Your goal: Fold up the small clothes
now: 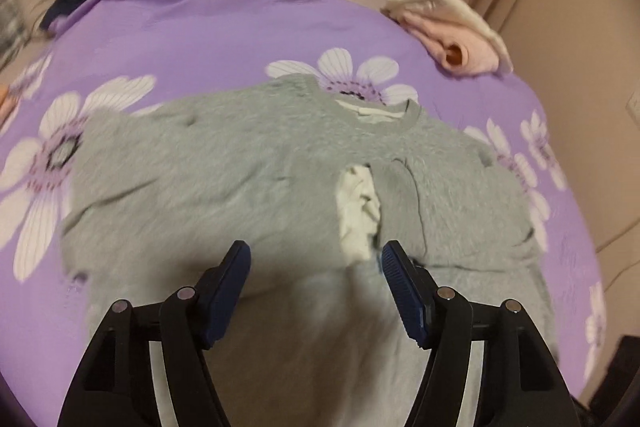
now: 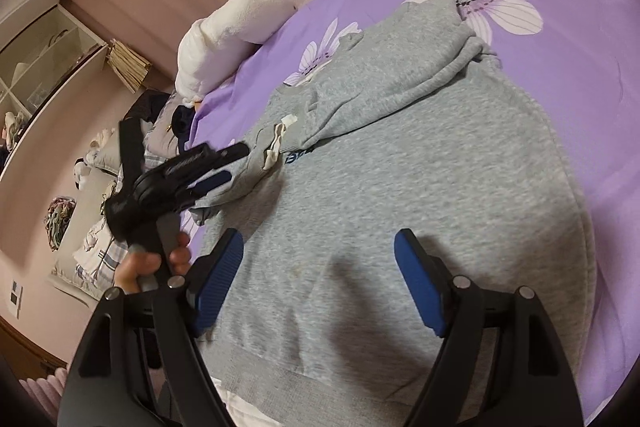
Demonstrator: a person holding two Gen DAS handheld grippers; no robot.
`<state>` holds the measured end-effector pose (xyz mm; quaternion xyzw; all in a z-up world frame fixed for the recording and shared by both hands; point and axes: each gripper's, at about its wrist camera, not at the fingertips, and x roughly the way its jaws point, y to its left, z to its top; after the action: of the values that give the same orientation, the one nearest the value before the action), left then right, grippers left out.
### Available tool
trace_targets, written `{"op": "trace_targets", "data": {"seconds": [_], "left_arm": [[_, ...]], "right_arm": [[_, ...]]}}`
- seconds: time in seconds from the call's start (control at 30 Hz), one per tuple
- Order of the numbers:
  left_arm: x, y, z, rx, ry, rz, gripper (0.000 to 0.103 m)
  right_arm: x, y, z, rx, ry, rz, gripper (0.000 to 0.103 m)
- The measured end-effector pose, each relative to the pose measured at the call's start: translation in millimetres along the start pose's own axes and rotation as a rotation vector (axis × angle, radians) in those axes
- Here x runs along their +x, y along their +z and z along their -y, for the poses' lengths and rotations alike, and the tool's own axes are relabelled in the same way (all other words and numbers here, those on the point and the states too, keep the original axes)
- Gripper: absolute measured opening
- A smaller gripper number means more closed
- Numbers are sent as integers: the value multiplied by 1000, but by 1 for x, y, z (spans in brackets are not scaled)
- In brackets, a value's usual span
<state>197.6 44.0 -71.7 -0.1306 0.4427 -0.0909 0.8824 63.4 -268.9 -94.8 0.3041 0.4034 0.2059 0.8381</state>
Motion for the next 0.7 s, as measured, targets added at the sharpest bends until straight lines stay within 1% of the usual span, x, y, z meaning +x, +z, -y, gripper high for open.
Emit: {"op": "trace_targets", "data": {"seconds": [0.07,0.1,0.17,0.23,0.33,0.43,0.47,0.57,0.7], "left_arm": [[-24,-10,-23,-45,-10,35,68],[-32,-15,-31,-56,-3,51,70],[-51,-27,-54,-85,27,81,70],[-63,-37,-73,-108,51,93,70],[-75,-50,-98,-149,78,97,70],[-80,-61,-118,-195,85,99,70],[-81,-63,-123,-208,77,98,70],[-81,-72,-135,-241,43,89,70],[-82,-78,-148,-265,17,83,70]], "right_arm": [[9,5,-8,-5,29,-29,79],[15,8,-13,-13,44,-45,79],[30,17,-28,-40,84,-84,79],[47,25,-39,-50,92,-122,79],[83,37,-58,-72,94,-173,79],[116,49,-63,-35,111,-216,78],[129,52,-63,-14,86,-227,78],[161,58,-66,0,15,-236,78],[194,63,-71,47,13,-249,77]]}}
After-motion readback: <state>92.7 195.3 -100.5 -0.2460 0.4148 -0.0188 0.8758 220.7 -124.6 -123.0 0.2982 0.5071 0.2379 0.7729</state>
